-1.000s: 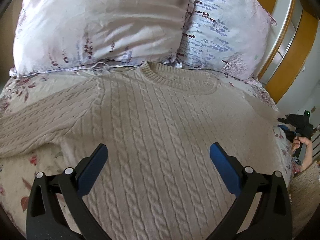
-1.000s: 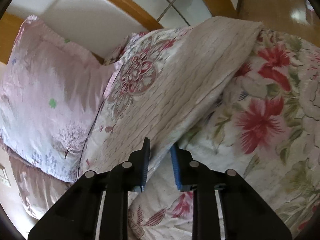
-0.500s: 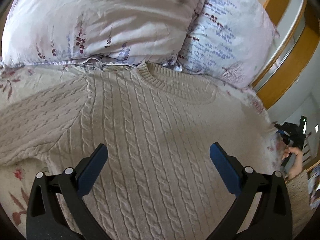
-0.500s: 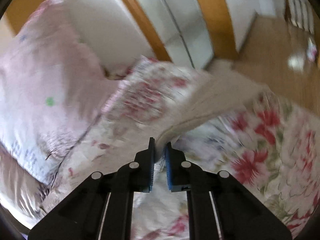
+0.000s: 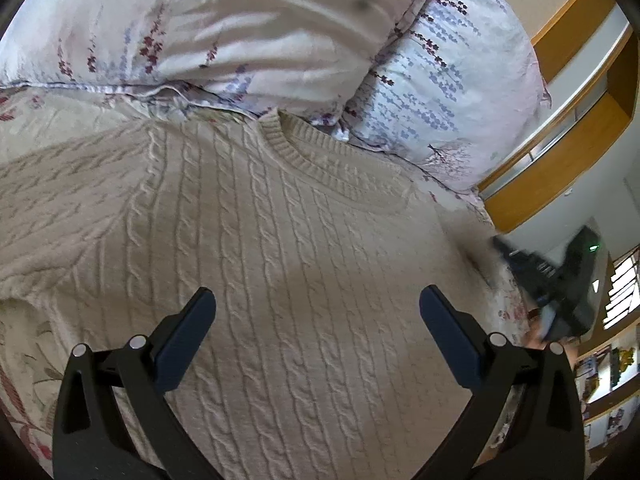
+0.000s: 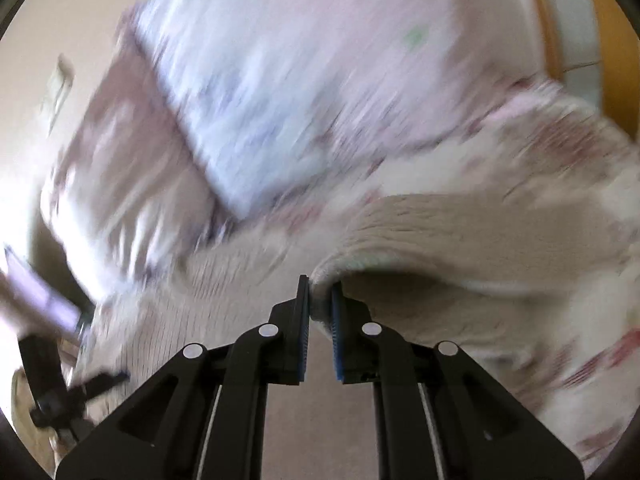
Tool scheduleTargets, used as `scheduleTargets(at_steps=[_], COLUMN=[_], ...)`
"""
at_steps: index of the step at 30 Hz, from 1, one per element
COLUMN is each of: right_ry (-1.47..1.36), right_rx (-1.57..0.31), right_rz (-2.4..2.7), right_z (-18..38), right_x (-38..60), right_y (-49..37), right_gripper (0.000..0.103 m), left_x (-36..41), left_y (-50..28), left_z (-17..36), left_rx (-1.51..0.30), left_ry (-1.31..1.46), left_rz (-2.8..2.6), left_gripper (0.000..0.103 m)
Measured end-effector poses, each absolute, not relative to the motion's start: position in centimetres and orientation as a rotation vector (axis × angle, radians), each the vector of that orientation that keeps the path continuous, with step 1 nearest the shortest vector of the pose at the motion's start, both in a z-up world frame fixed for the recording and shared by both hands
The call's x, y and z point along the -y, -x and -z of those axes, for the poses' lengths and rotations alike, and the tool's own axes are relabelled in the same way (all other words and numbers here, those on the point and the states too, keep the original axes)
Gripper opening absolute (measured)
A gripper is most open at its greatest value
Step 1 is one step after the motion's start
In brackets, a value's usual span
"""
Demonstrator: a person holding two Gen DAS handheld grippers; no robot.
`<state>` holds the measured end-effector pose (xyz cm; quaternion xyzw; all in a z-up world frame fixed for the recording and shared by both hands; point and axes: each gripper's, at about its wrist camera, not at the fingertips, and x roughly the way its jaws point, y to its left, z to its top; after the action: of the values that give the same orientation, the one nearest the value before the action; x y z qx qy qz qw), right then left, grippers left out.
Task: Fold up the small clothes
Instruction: 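Fold the held sleeve across the sweater body with the right gripper, then release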
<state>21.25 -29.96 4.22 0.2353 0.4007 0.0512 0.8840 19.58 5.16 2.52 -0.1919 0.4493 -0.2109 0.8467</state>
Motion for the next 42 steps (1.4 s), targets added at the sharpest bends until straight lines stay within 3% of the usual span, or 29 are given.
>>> scheduleTargets(at_steps=[4,6,8,12,20,21,23,25,29,33,36,38,42], right_ry=[-0.467,-0.536,-0.630,-0.696,-0.850,-0.843,-0.782,-0.682,-0.466,-0.294,-0.221,-0.239,-0.449], right_rx=[-0.932,-0.934,-0.921,-0.862,-0.772,-0.765,-0.756,-0.724,-0.619,-0.768,-0.905,-0.941,-0.970], right_rz=[-0.132,-0.127,-0.120,-0.022,0.227,0.269,0.323,0.324,0.099,-0.365,-0.459,-0.454,-0.371], right_z=[-1.3,-1.0,-1.1,-1.6,-1.6,-1.6,-2.0,-3.2,-7.2,-7.2,-4.9,-4.0,-3.4], right_x=[27.2,27.6,28.6,31.3,36.5,37.1,37.2,36.1,30.2,20.7,17.1,17.0,21.0], right_y=[-21.6,-21.3,-20.9,-19.5,-18.7,-18.8,-19.7,-20.3,-21.3,-22.5,-22.3,-21.6,-20.3], right_gripper=[0.013,0.022,0.047,0.050,0.046,0.042,0.018,0.011,0.009,0.010,0.022,0.048,0.050], left_x=[-4.7,-4.7,-4.6,-4.7,-2.0,-1.9,-2.1,-2.6,-4.2,-5.4,-5.7,-5.6,-5.5], left_y=[-19.3,-19.1,-19.2,-19.8,-20.7,-20.8,-20.8,-20.9,-21.3,-21.8,-22.1,-22.2,-22.9], left_z=[-2.8,-2.9,-2.9,-2.5,-2.8,-2.7,-2.4,-2.1,-1.5,-0.8,-0.2,-0.1,0.3], left_rx=[-0.935,-0.928,-0.929,-0.954,-0.990,-0.992,-0.999,-1.004,-1.004,-1.009,-1.033,-1.037,-1.044], left_ry=[0.394,0.392,0.402,0.479,0.492,0.492,0.498,0.514,0.589,0.701,0.756,0.758,0.792], left_rz=[0.463,0.474,0.482,0.508,0.564,0.566,0.567,0.556,0.544,0.552,0.555,0.549,0.534], left_gripper=[0.101,0.101,0.101,0.101,0.101,0.101,0.101,0.101,0.096,0.095,0.094,0.093,0.083])
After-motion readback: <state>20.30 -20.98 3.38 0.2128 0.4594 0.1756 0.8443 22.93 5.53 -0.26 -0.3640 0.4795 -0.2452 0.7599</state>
